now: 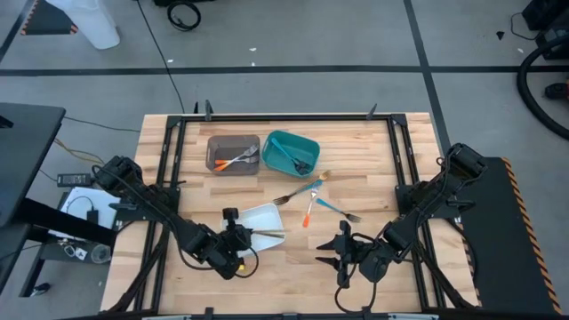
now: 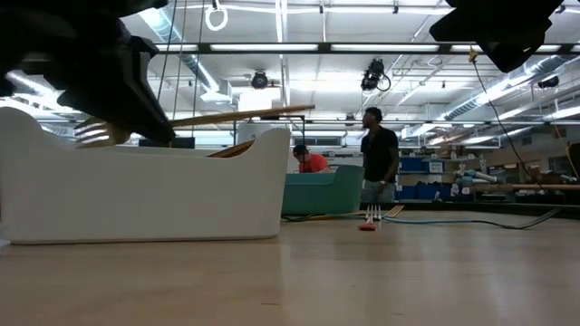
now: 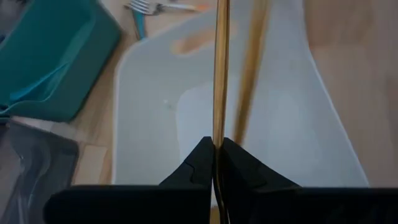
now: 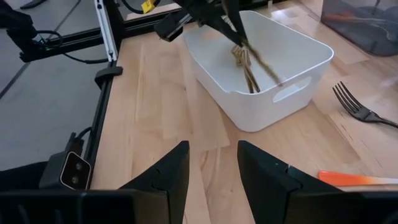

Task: Sort silverware by color (type)
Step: Put the gold fork into the white bin, then adjust the gold fork in the white bin

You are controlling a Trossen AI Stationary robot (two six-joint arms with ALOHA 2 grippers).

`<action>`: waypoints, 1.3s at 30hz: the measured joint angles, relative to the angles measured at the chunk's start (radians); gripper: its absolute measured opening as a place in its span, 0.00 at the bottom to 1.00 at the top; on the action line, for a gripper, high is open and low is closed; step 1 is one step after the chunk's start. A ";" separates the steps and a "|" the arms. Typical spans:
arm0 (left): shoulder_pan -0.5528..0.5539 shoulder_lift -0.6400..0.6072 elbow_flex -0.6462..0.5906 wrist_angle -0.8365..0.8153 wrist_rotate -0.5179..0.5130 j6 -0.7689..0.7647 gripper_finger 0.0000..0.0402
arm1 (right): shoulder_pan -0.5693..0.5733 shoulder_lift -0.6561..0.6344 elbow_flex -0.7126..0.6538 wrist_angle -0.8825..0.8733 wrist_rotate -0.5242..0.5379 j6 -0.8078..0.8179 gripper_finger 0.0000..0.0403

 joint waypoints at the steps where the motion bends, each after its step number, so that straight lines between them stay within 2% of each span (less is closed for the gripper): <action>1: 0.000 0.000 0.000 -0.001 0.015 0.016 0.06 | 0.000 0.000 0.000 0.001 0.000 0.000 0.36; 6: 0.000 0.000 0.000 -0.031 0.091 0.075 0.06 | 0.000 0.000 0.000 0.001 0.000 0.000 0.36; 16: 0.010 0.000 0.000 -0.058 0.123 0.049 0.08 | 0.000 0.000 0.000 0.010 -0.012 0.000 0.36; 27: 0.016 -0.006 0.030 -0.060 0.131 0.008 0.34 | 0.000 0.000 0.000 0.010 -0.019 0.005 0.36; 39: 0.032 0.026 0.050 0.286 0.174 0.168 0.36 | 0.000 0.000 0.000 0.010 -0.019 -0.009 0.36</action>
